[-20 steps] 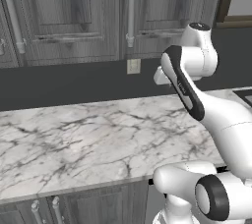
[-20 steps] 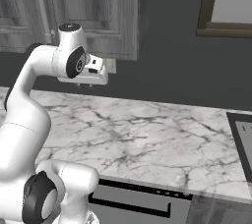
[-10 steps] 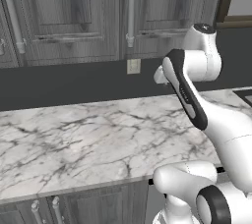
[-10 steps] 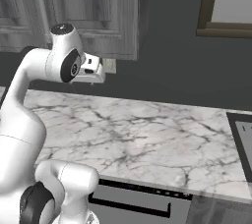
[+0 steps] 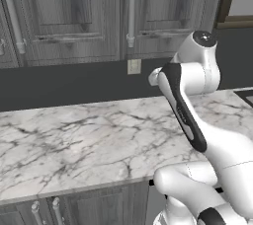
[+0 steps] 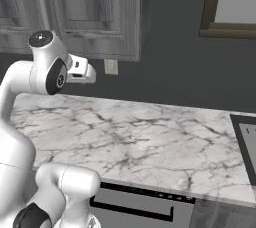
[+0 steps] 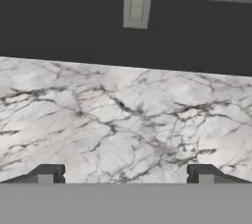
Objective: Open the cabinet, pick the kettle from the cabinet, and place it in the sink.
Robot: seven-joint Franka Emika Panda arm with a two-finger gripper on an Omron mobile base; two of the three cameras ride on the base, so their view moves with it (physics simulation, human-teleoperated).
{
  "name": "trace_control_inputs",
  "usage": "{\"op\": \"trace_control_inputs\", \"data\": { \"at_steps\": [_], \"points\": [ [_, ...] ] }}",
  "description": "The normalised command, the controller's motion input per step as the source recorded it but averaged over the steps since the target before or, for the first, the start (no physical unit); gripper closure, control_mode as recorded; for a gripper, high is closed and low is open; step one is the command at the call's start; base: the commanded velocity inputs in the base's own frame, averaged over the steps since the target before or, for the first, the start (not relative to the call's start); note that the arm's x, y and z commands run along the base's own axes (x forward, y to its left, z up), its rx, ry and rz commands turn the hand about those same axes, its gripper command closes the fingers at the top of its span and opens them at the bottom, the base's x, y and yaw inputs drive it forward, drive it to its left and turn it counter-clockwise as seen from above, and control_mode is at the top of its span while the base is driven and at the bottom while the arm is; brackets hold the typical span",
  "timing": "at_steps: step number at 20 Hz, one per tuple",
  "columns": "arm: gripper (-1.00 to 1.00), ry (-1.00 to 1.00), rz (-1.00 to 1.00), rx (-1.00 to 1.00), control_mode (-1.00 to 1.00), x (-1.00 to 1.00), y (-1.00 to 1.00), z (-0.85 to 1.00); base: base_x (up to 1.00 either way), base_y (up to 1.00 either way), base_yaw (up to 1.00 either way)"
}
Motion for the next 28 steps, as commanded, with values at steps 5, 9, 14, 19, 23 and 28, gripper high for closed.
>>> {"op": "trace_control_inputs", "data": {
  "at_steps": [5,9,14,19,23,28],
  "points": [
    [-1.00,-0.07,0.00,-0.02,-1.00,-0.04,0.25,0.18,0.00,0.00,0.00],
    [-1.00,-0.10,0.00,-0.03,-1.00,0.00,0.23,0.17,0.00,0.00,0.00],
    [-1.00,-0.13,0.00,-0.06,-1.00,0.00,0.18,0.15,0.00,0.00,0.00],
    [-1.00,-0.08,0.00,-0.04,-1.00,0.02,0.14,0.19,0.00,0.00,0.00],
    [-1.00,-0.11,0.00,-0.02,-1.00,0.03,0.14,0.20,0.00,0.00,0.00],
    [-1.00,-0.05,-0.01,0.00,-1.00,0.02,0.19,0.18,0.00,0.00,0.00]
  ]
}}
